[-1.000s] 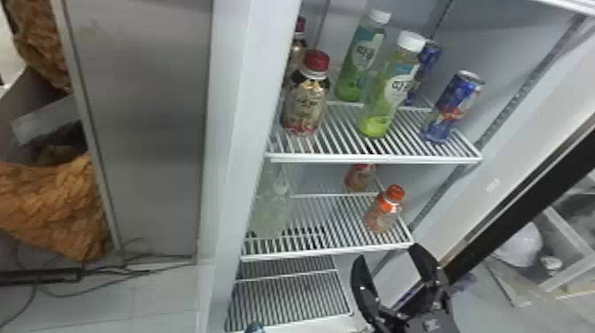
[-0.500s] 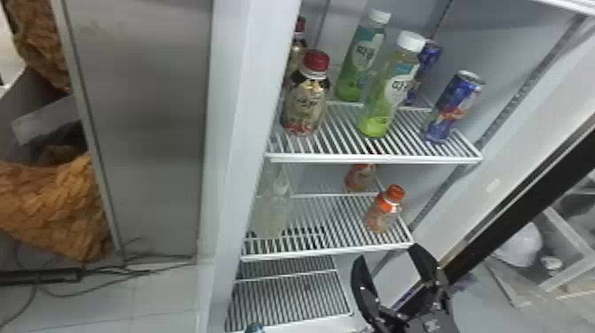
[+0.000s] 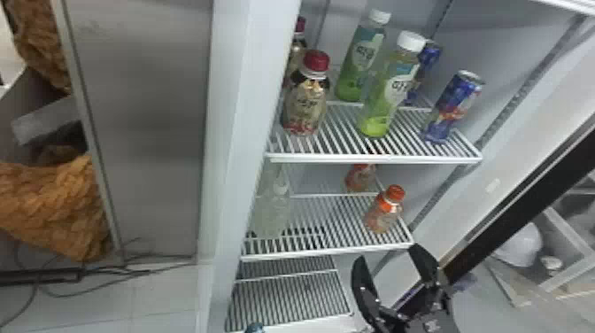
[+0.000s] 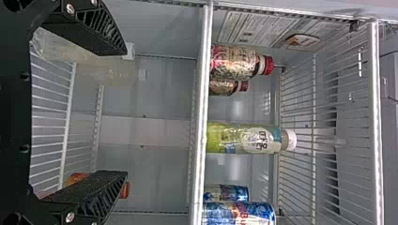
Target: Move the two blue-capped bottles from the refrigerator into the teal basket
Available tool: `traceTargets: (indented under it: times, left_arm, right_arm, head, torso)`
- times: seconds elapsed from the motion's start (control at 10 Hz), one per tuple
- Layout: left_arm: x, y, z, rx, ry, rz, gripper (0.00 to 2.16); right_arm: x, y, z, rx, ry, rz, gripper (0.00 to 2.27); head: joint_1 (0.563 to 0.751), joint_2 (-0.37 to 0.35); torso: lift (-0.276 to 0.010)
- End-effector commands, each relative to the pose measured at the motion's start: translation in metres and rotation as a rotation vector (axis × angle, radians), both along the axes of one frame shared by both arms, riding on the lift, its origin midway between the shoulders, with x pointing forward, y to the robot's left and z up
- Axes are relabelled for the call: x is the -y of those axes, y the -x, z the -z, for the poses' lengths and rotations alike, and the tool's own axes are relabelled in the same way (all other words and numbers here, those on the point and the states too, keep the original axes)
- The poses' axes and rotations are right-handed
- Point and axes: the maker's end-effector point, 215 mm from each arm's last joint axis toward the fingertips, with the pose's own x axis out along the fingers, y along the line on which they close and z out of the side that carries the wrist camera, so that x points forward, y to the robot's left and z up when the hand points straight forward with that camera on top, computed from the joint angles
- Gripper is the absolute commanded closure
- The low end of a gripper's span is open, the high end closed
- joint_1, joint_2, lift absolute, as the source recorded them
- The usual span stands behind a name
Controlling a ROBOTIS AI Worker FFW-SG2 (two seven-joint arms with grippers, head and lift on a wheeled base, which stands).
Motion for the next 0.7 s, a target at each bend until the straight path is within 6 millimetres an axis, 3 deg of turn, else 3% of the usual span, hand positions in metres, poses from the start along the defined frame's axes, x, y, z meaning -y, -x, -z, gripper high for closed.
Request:
traceTargets:
  times: [0.0, 0.6]
  left_arm:
    - [0.0003, 0.0004, 0.0000, 0.000, 0.000, 0.001, 1.14]
    - [0.0003, -0.0007, -0.0009, 0.002, 0.002, 0.000, 1.14]
  right_arm:
    - [0.0001, -0.0001, 0.0005, -0.002, 0.000, 0.000, 0.10]
    - [0.0003, 0.0002, -0.0004, -0.001, -0.003, 0.002, 0.11]
  head:
    - [0.695, -0.350]
    - [0.695, -0.350]
  torso:
    - [-0.138]
    - [-0.138]
